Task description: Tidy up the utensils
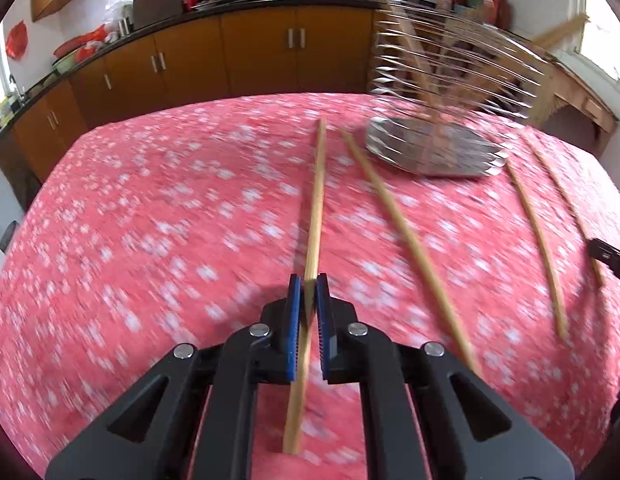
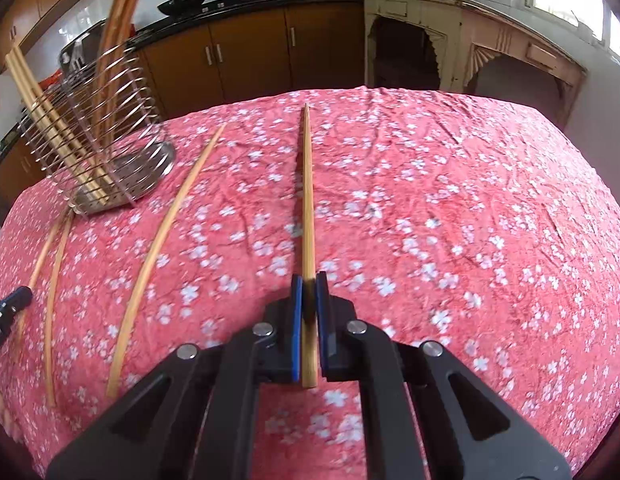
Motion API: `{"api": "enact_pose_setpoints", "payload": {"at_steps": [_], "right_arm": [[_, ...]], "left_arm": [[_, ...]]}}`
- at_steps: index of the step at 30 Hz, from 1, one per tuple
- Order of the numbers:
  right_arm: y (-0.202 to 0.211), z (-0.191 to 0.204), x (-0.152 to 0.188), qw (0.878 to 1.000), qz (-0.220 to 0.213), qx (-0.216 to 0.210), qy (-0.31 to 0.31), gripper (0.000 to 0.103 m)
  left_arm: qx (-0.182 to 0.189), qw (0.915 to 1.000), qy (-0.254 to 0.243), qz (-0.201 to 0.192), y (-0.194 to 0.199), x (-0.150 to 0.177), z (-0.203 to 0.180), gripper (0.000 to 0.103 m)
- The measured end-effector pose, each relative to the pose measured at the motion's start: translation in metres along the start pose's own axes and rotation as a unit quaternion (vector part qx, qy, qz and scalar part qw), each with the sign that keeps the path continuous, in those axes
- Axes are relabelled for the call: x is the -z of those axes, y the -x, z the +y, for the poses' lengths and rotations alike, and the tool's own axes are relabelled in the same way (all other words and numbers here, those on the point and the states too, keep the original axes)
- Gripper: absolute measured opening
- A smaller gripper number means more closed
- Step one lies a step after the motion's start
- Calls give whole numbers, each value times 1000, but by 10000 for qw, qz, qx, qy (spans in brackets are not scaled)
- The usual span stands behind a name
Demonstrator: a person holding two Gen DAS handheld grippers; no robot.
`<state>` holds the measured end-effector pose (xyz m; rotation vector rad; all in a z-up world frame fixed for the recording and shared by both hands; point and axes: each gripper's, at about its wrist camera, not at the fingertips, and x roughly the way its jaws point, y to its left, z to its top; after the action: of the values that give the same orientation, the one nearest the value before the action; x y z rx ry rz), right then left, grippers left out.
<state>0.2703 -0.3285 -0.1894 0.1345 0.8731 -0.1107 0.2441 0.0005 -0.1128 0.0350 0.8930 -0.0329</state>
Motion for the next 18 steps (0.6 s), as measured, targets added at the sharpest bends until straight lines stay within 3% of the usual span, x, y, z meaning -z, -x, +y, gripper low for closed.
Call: {"api": "enact_pose_setpoints", "payload": {"at_steps": [7,13,17,18], "right_arm": [[-11,-13,-13,9999,-32,63,-144,8],[-1,-15,-1,9999,10,-39,-113,14],[6,-12,8,10000,54,5,-14,16],[7,-11,10,10000,46,27,43,16]], "left_arm": [[75,9998,198,10,-16,-25,33,8],[349,9993,155,-16,1,-5,48,11],[398,9992,-70,-42,15,16,47,46],[406,9991,-145,-48,17,20,46,48]]}}
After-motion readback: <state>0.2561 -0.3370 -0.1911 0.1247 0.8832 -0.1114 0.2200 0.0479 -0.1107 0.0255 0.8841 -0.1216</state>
